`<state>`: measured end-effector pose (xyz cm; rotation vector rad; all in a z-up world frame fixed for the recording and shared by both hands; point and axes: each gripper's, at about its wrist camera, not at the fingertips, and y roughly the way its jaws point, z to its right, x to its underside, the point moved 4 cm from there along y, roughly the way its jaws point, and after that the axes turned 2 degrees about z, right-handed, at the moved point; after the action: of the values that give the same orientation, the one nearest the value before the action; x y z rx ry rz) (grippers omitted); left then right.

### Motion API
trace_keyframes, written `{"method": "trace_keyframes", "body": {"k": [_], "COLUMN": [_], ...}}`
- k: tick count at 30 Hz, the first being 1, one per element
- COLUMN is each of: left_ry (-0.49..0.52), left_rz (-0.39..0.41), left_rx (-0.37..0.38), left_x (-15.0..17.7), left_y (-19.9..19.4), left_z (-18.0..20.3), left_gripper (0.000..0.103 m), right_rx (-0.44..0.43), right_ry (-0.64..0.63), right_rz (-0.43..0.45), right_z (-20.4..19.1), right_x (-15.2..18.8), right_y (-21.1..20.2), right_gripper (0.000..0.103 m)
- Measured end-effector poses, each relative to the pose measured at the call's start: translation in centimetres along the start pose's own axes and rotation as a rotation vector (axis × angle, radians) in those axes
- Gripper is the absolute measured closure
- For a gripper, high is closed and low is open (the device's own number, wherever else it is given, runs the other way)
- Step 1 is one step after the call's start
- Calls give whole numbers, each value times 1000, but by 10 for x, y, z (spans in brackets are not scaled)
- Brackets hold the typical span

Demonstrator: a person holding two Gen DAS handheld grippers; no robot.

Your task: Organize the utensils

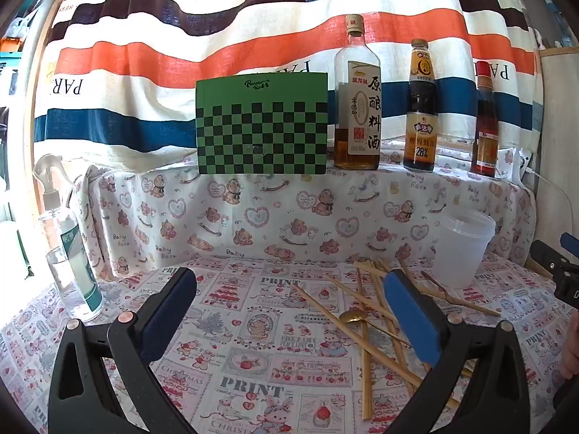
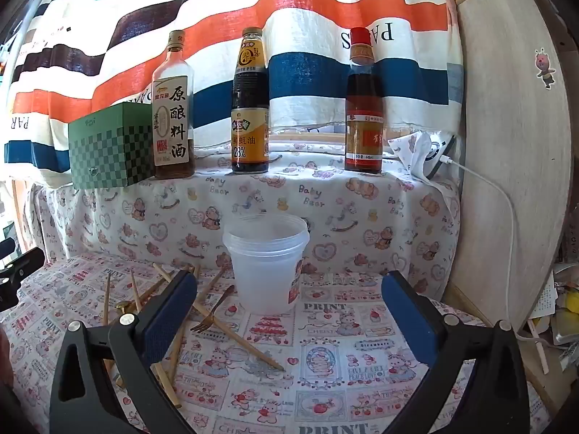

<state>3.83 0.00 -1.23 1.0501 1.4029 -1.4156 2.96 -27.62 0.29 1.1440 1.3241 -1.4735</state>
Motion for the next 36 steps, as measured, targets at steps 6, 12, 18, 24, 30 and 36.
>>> {"method": "trace_keyframes", "body": {"k": [6, 12, 18, 24, 30, 36], "left_ry": [3, 9, 6, 2, -4, -1], "left_rz": [4, 8, 10, 2, 0, 2], "left_rx": [5, 22, 8, -4, -14, -13], "left_x": [0, -1, -1, -2, -2, -1], "left_y": [0, -2, -3, -2, 0, 0], "left_z": [0, 5, 3, 1, 0, 0], "left_gripper": [0, 0, 0, 0, 0, 0], "right_rx": [0, -1, 1, 1, 0, 1], "right_ry": [6, 0, 0, -1, -2, -2], "right_rz": [0, 0, -2, -2, -2, -3], "right_z": [0, -2, 0, 0, 0, 0], "right_x": [0, 0, 0, 0, 0, 0], "right_y": [0, 0, 0, 0, 1, 1], "right_gripper": [0, 0, 0, 0, 0, 0]}}
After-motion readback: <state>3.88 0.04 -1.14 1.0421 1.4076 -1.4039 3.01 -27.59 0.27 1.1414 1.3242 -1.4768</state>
